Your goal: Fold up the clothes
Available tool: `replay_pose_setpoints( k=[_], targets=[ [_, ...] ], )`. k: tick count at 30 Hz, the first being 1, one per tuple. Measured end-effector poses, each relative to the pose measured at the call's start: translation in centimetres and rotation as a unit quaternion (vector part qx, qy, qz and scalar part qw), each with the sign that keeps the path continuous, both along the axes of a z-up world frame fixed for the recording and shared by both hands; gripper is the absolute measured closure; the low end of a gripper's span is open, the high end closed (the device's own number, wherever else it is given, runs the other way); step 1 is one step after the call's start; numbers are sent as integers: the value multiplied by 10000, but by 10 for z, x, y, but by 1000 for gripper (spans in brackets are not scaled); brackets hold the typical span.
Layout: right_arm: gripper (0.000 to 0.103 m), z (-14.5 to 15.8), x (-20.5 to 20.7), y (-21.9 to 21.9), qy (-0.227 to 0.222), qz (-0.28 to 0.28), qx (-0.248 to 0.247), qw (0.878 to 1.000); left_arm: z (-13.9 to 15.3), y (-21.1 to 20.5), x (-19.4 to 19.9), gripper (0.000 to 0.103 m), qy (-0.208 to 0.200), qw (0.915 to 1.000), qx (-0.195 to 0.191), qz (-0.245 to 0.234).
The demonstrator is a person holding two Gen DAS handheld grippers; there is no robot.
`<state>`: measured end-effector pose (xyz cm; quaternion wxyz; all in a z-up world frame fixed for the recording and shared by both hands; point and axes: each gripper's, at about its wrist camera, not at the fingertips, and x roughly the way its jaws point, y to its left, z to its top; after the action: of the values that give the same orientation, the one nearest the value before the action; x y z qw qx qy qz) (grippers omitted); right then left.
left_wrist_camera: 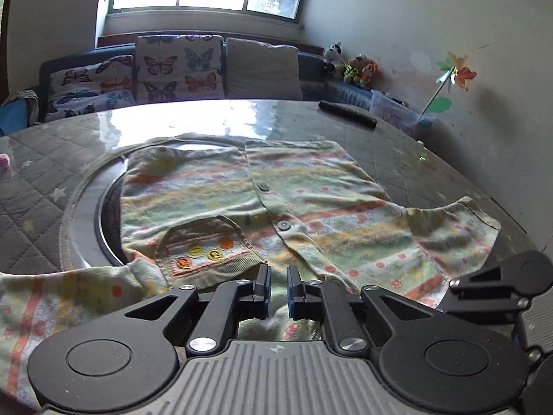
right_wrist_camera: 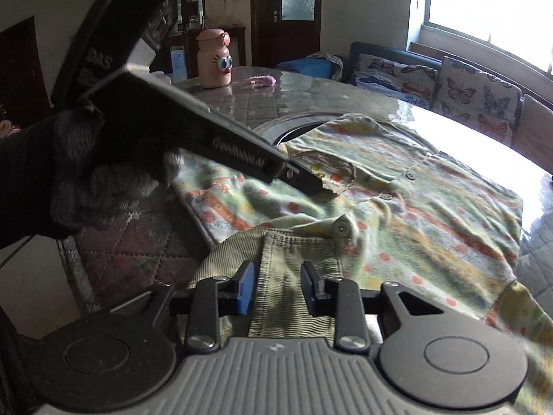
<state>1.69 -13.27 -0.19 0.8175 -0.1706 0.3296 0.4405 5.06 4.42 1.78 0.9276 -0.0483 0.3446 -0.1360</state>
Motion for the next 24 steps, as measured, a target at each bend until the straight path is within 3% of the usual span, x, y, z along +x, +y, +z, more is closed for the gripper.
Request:
replay_pose_setpoints(
  k=[5,15,24],
  targets=[
    [98,-1,0,-3,44,-60,59,10000,4,6,-8,92,-77,9999,34,71],
    [98,39,14,-56,196,-766,970,9921,-13,-13,-12,92,102,9993,177,-317],
    [98,37,19,-55,273,-724,990,9921,-22,-26,-16,93,236,9978,224,-577]
  ],
)
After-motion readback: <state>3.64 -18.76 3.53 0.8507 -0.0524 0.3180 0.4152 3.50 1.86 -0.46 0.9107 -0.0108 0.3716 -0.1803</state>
